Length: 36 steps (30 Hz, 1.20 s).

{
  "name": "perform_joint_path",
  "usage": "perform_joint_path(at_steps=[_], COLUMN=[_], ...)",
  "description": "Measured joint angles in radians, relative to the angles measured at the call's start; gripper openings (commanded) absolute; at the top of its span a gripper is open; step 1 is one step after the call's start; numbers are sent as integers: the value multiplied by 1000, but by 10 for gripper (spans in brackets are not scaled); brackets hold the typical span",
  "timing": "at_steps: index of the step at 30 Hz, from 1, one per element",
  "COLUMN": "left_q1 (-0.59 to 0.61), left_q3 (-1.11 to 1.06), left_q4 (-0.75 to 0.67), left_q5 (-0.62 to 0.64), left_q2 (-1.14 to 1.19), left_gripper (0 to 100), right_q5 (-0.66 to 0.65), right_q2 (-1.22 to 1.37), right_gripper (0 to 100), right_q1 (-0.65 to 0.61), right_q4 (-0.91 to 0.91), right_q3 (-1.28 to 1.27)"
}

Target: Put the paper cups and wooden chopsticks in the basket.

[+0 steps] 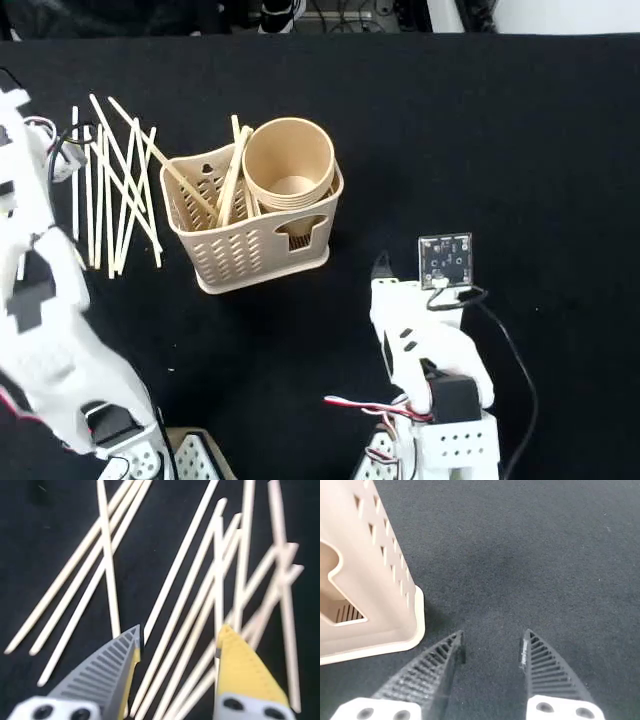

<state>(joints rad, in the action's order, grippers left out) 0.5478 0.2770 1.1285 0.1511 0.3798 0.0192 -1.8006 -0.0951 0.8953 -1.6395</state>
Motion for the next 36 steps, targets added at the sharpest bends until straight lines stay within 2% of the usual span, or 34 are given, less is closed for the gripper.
perform_joint_path(at_steps=[5, 10, 13, 16, 17, 22, 31, 36], left_q1=[-64, -101, -101, -104, -110, -121, -127, -123], left_q3=[229, 457, 569, 672, 712, 876, 1244, 1333], left_q4=[3, 51, 95, 144, 163, 269, 597, 629], left_q5=[-5, -8, -3, -3, -3, -5, -9, -75], left_q2=[324, 514, 603, 666, 686, 760, 795, 789], left_gripper=[246, 239, 152, 17, 41, 28, 28, 28], right_q5=[0, 0, 0, 0, 0, 0, 0, 0], right_q2=[0, 0, 0, 0, 0, 0, 0, 0], right_gripper=[191, 191, 191, 191, 191, 191, 191, 191], right_q1=[0, 0, 0, 0, 2, 0, 0, 0], right_q4=[0, 0, 0, 0, 0, 0, 0, 0], right_q3=[-12, -12, -12, -12, -12, -12, -12, -12])
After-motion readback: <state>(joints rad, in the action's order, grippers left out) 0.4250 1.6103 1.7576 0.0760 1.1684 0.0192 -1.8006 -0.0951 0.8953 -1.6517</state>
